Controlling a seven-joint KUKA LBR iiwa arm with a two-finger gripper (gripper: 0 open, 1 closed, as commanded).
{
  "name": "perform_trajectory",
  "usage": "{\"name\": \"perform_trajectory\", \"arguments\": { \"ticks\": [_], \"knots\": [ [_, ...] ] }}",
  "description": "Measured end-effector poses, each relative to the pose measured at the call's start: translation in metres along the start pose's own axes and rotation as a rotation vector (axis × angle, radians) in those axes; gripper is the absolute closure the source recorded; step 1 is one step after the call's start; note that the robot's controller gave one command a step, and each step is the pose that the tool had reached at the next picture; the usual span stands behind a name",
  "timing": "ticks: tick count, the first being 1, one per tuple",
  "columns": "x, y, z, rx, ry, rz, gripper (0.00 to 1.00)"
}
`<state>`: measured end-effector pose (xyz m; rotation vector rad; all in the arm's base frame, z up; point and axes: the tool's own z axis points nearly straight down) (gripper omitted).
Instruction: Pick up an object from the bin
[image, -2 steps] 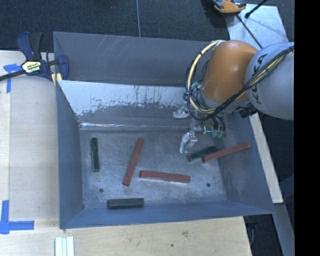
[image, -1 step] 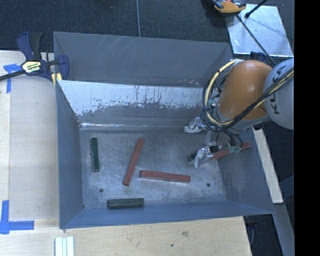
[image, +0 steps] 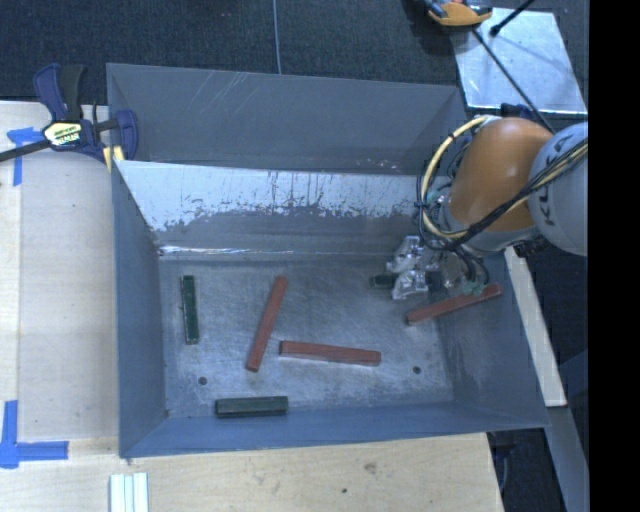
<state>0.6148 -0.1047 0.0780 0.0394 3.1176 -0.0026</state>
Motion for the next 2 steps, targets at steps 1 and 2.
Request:
{"name": "perform_trajectory", "arguments": {
  "ticks": [1, 2],
  "knots": [
    [0.0, 0.0, 0.0, 0.0, 0.0, 0.0, 1.0],
    [-0.001, 0.003, -0.131, -0.002, 0.019, -0.08, 1.0]
  ]
}}
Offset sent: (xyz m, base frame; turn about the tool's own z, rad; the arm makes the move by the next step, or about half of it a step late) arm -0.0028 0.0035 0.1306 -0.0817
